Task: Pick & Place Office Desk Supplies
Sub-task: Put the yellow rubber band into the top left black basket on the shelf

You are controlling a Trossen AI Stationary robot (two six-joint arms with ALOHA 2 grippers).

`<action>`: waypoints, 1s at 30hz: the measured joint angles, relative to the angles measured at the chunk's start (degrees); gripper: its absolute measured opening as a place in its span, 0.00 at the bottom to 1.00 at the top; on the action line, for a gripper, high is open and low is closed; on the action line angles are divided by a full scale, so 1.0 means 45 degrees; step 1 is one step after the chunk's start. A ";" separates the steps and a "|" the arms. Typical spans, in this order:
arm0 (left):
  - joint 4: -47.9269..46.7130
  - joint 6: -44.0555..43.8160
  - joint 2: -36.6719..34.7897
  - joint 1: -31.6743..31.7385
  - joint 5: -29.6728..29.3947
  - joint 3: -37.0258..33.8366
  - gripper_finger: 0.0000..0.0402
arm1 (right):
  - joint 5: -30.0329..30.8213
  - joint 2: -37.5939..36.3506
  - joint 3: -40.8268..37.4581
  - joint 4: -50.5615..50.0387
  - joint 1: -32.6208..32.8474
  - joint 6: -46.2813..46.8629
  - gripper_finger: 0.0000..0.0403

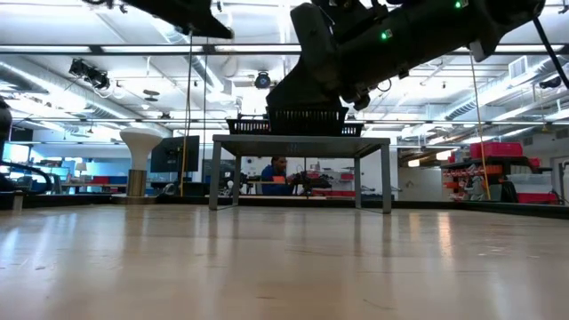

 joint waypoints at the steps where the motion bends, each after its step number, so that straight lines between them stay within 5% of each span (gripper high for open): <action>1: -0.0292 0.0001 0.0298 0.0580 0.0612 0.0501 0.01 | -0.0005 0.0000 0.0000 0.0000 0.0004 0.0000 0.14; 5: -0.1228 -0.0135 0.1987 0.2681 0.2731 0.2389 0.01 | -0.0024 0.0000 0.0000 -0.0003 0.0007 -0.0137 0.02; 13: -0.1799 -0.0316 0.5884 0.5060 0.4746 0.4862 0.01 | -0.0019 0.0000 0.0000 0.0000 0.0005 -0.0231 0.06; 22: -0.2577 -0.0751 0.7697 0.5510 0.5743 0.5522 0.03 | -0.0022 0.0000 0.0000 0.0000 -0.0014 -0.0563 0.02; 30: -0.3468 -0.0843 0.7774 0.5257 0.5795 0.5527 0.23 | -0.0782 0.0000 0.0000 0.0000 -0.0339 -0.0549 0.02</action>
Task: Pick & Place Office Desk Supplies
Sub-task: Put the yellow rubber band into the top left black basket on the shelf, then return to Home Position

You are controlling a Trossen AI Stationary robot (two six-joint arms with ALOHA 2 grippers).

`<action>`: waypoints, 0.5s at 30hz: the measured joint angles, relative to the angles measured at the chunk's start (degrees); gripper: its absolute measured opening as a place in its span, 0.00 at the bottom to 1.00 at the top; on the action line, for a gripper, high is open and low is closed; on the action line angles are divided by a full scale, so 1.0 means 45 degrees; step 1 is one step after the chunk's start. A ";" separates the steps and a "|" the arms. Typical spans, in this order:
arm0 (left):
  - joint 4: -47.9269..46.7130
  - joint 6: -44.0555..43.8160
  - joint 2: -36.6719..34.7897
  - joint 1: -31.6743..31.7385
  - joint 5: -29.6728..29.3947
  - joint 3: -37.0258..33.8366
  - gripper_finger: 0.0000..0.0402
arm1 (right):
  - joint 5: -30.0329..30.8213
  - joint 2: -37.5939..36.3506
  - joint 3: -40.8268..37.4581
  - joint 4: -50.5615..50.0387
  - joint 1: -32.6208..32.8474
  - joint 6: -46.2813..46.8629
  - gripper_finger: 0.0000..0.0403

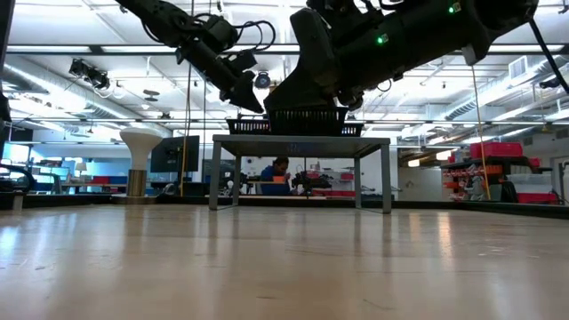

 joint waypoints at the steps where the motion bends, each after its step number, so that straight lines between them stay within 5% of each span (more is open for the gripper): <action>1: -0.0138 -0.0009 -0.0023 0.0040 -0.0010 0.0000 0.26 | -0.0087 0.0000 0.0000 0.0000 -0.0051 -0.0005 0.02; 9: -0.3056 -0.1226 0.0034 0.0709 0.0801 0.1629 0.51 | -0.1123 0.0000 0.0000 0.0005 -0.0314 0.0110 0.02; 15: -0.3783 -0.1743 0.0131 0.1081 0.2471 0.2486 0.57 | -0.1197 0.0000 0.0000 0.0000 -0.0464 -0.0002 0.02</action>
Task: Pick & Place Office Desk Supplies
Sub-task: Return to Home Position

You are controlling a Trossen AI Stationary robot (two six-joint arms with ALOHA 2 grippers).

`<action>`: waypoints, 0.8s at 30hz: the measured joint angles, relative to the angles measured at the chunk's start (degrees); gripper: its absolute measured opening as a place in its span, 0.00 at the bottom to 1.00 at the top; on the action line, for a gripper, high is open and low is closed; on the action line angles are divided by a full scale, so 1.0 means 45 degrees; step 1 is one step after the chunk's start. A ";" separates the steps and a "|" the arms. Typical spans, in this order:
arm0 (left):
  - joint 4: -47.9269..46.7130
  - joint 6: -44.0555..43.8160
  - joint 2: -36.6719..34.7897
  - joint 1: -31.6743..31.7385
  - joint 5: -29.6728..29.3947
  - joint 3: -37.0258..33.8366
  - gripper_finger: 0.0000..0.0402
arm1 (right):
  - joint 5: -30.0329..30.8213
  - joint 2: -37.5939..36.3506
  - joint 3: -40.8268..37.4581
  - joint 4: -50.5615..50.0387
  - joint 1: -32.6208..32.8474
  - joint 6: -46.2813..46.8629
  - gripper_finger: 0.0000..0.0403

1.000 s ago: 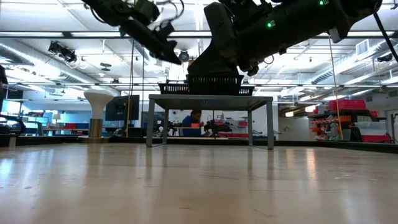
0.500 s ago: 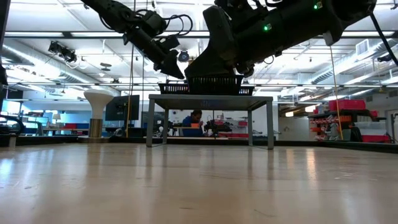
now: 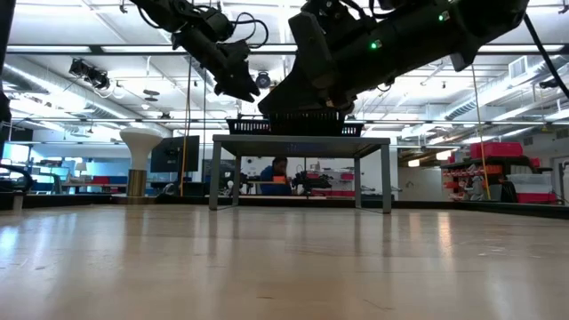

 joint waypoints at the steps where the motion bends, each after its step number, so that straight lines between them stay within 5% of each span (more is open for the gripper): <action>1: 0.0011 0.0097 0.0000 0.0009 0.0232 0.0001 0.56 | -0.0140 0.0000 0.0000 0.0000 -0.0053 0.0007 0.01; 7: 0.1608 0.0665 -0.1147 -0.0507 0.2044 -0.1536 0.39 | -0.3237 -0.0295 -0.0264 -0.0095 -0.0777 -0.0365 0.01; 16: 1.0199 -0.0150 -0.4652 -0.3100 0.1988 -0.8608 0.03 | -0.5636 -0.2975 -0.3293 0.0355 -0.1776 -0.1673 0.00; 24: 1.6152 -0.1093 -0.5678 -0.5865 -0.0573 -1.3191 0.03 | -0.8094 -0.6903 -0.6871 0.0489 -0.3013 -0.1674 0.00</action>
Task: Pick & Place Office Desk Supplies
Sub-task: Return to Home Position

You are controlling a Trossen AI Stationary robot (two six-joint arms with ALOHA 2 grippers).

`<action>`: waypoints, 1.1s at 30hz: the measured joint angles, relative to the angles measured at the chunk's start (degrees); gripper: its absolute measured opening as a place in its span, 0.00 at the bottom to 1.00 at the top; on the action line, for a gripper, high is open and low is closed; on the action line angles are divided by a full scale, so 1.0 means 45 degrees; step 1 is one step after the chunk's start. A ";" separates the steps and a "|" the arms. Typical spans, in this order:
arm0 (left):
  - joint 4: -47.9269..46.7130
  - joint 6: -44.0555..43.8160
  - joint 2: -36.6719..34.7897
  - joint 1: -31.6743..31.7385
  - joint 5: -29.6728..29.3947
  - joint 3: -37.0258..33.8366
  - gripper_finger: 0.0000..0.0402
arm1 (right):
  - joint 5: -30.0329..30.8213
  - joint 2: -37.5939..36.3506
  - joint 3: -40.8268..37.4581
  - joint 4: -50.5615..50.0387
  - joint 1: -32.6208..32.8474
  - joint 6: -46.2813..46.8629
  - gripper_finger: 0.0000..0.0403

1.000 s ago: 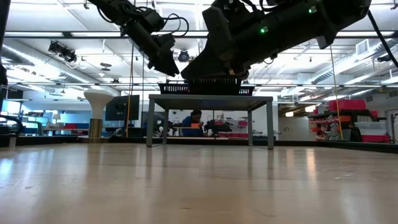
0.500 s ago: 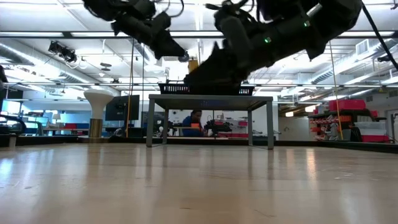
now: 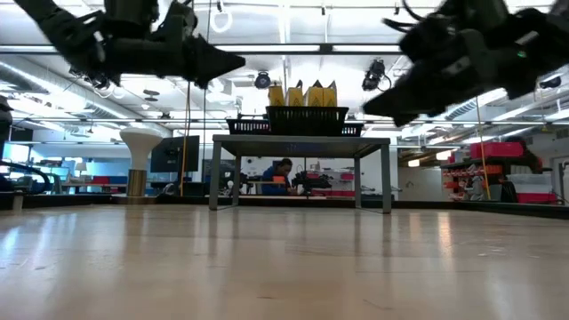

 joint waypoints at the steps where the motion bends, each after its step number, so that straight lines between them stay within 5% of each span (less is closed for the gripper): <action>1: 0.0258 -0.0002 0.0005 -0.0351 -0.0423 -0.0301 0.03 | -0.0216 -0.0544 -0.0400 0.0012 -0.0156 -0.0029 0.00; 10: 0.1585 0.0428 0.0017 -0.2560 -0.1444 -0.1435 0.02 | -0.1517 -0.5442 -0.3617 0.0424 -0.2153 -0.0087 0.00; 15: 0.1719 -0.0767 -0.0361 -0.2258 -0.0315 -0.2060 0.01 | -0.2840 -0.8025 -0.4869 0.0072 -0.3198 -0.0042 0.00; 20: 0.1702 -0.1516 -0.1364 -0.1574 0.0684 -0.2727 0.01 | -0.3018 -1.0434 -0.4859 -0.2714 -0.3851 -0.0263 0.00; 28: 0.1680 -0.2104 -0.4806 -0.1132 -0.1487 -0.5127 0.01 | -0.2988 -1.3746 -0.4861 -0.5749 -0.4699 -0.0622 0.00; 33: -0.0888 -0.2080 -0.6976 -0.1686 -0.3326 -0.5294 0.01 | -0.2953 -1.5480 -0.4864 -0.7080 -0.5207 -0.0361 0.00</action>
